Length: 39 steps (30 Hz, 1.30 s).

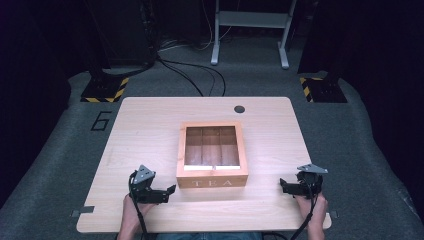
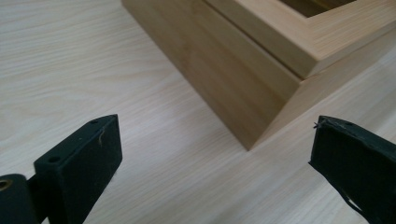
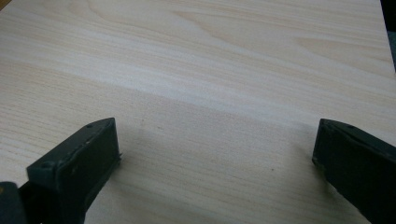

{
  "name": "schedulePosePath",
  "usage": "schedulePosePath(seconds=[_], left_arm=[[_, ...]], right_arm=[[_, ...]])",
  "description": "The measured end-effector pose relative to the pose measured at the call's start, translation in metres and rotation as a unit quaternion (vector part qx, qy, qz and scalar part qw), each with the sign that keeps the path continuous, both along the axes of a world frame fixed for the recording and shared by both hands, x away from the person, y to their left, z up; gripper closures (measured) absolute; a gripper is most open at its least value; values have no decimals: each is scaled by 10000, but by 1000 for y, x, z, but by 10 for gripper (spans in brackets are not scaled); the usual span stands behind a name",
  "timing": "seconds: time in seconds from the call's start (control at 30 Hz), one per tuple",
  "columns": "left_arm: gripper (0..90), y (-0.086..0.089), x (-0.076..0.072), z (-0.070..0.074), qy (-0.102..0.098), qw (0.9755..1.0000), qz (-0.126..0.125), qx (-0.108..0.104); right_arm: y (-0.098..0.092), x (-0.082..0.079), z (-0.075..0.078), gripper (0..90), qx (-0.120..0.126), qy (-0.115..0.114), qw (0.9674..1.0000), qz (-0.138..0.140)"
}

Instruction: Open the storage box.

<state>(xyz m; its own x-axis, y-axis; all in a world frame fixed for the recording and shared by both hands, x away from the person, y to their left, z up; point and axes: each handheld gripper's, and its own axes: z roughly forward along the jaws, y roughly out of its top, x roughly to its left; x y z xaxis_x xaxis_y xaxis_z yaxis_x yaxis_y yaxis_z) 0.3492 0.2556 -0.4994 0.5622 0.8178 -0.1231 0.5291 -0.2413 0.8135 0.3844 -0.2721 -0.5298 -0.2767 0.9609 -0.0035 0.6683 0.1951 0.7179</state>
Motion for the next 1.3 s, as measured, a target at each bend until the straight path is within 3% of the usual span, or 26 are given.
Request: schedulePosePath(seconds=[0.27,0.5,0.83,1.2,1.3], left_arm=[[147,-18,3,5,-91,9995,-313,7],[225,-26,9,8,-242,9989,-396,41],[387,-28,10,6,-268,9971,-658,-262],[465,-26,5,5,-503,9961,-706,-164],[474,-26,4,4,-543,9961,-661,-221]], right_arm=[[0,0,0,5,12,-7,10000,-2],[0,0,0,12,16,-18,10000,14],[0,0,0,14,20,-23,10000,21],[0,0,0,15,21,-25,10000,21],[0,0,0,14,19,-25,10000,23]])
